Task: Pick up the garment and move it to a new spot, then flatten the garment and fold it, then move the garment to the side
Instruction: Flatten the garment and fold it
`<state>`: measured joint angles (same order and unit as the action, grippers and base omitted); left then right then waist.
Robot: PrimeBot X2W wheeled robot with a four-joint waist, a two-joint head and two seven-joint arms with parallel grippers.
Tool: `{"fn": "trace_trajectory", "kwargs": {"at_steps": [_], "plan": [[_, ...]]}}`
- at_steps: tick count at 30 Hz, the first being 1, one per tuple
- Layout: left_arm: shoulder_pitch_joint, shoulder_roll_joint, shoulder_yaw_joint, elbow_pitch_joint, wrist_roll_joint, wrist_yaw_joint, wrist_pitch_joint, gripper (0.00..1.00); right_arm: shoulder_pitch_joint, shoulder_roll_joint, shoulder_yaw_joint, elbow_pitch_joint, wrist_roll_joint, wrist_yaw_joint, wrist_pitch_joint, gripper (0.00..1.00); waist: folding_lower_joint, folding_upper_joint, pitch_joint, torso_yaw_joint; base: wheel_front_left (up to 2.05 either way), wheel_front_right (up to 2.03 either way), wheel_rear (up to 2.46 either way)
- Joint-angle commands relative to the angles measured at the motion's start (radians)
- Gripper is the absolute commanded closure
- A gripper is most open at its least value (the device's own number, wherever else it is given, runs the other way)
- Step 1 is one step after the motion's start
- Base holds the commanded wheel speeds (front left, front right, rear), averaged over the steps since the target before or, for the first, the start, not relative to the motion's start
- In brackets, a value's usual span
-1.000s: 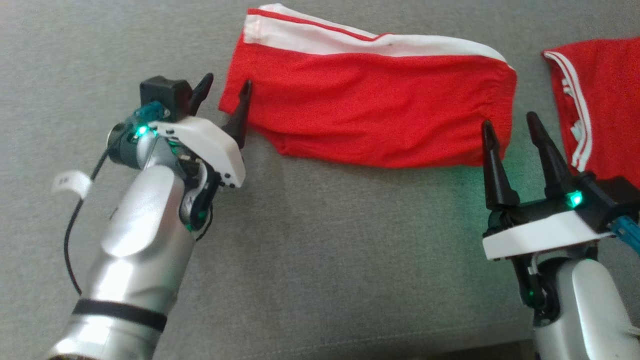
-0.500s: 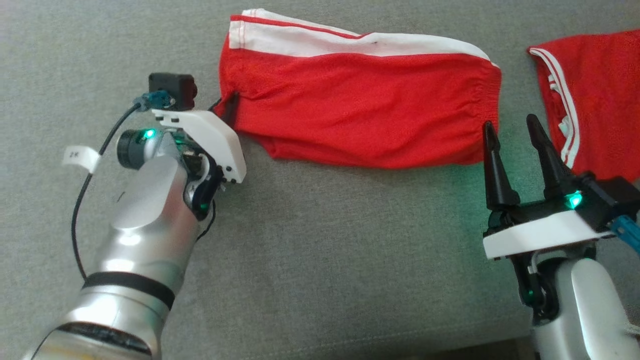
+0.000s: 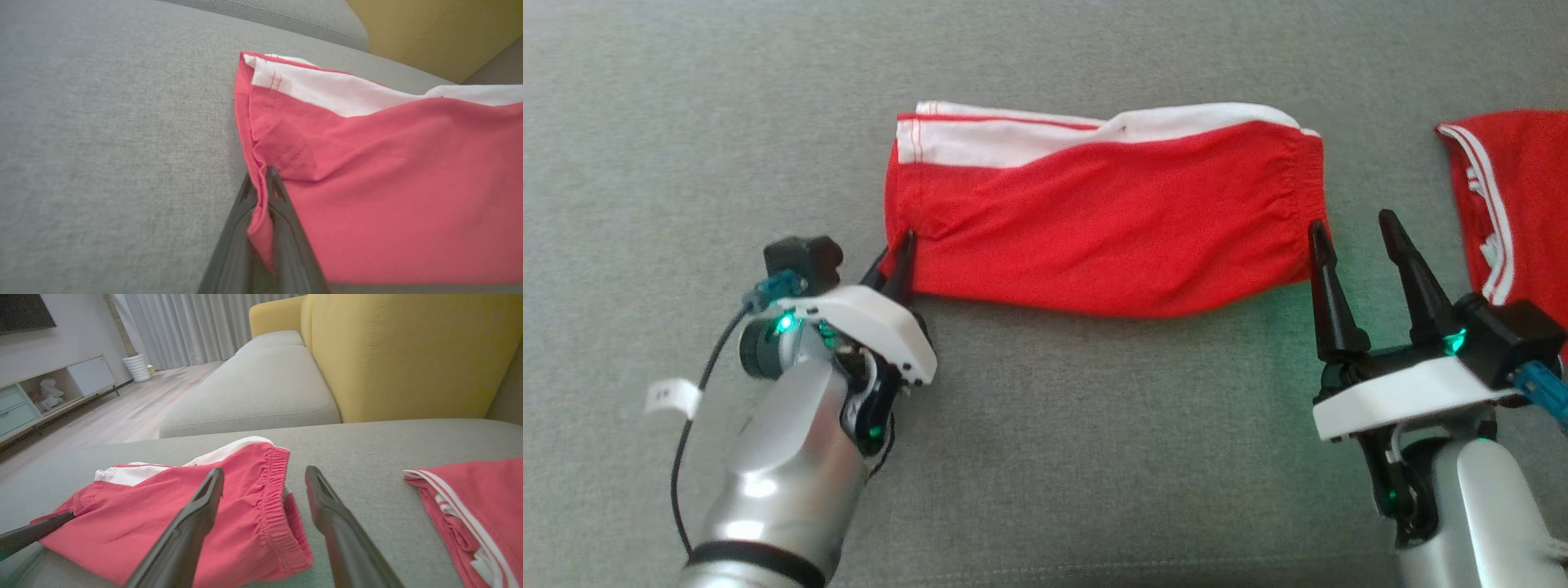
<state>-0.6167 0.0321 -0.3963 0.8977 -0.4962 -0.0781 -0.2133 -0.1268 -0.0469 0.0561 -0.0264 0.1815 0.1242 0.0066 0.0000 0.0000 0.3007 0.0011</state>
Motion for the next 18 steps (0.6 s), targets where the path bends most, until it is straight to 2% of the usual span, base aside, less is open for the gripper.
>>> {"fn": "trace_trajectory", "kwargs": {"at_steps": [1, 2, 3, 6, 9, 15, 17, 18], "plan": [[0.008, 0.026, 0.032, -0.038, -0.003, 0.013, -0.011, 0.75, 0.003, -0.003, 0.02, -0.045, -0.008, 0.007, 0.005, 0.0, 0.0, 0.0, -0.013, 0.017, 0.0, 0.0, 0.0], [0.019, 0.026, 0.031, -0.049, -0.003, 0.016, -0.013, 0.07, 0.004, -0.003, 0.02, -0.046, -0.009, 0.007, 0.008, 0.0, 0.0, 0.0, -0.017, 0.019, 0.0, 0.0, 0.0], [0.029, 0.026, 0.031, -0.062, -0.005, 0.019, -0.014, 0.0, 0.006, -0.003, 0.02, -0.048, -0.011, 0.007, 0.01, 0.0, 0.0, 0.0, -0.021, 0.02, 0.0, 0.0, 0.0], [0.062, 0.036, 0.033, -0.114, 0.004, 0.041, -0.027, 0.0, 0.014, -0.003, 0.018, -0.052, -0.009, 0.007, 0.018, 0.0, 0.0, 0.0, -0.038, 0.023, 0.0, 0.0, 0.0], [0.108, 0.059, 0.04, -0.202, 0.036, 0.084, -0.042, 0.0, 0.023, -0.003, 0.017, -0.056, -0.013, 0.007, 0.021, 0.0, 0.0, 0.0, -0.063, 0.019, 0.0, 0.0, 0.0], [0.271, 0.123, 0.098, -0.511, 0.13, 0.194, -0.048, 0.0, 0.049, -0.003, 0.012, -0.062, -0.029, 0.007, 0.031, 0.0, 0.0, 0.0, -0.125, 0.015, 0.0, 0.0, 0.0], [0.341, 0.14, 0.115, -0.614, 0.156, 0.219, -0.048, 0.0, 0.061, -0.003, 0.009, -0.064, -0.033, 0.007, 0.036, 0.0, 0.0, 0.0, -0.146, 0.015, 0.0, 0.0, 0.0], [0.341, 0.14, 0.115, -0.614, 0.156, 0.219, -0.048, 0.0, 0.061, -0.003, 0.009, -0.064, -0.033, 0.007, 0.036, 0.0, 0.0, 0.0, -0.146, 0.015, 0.0, 0.0, 0.0]]}}
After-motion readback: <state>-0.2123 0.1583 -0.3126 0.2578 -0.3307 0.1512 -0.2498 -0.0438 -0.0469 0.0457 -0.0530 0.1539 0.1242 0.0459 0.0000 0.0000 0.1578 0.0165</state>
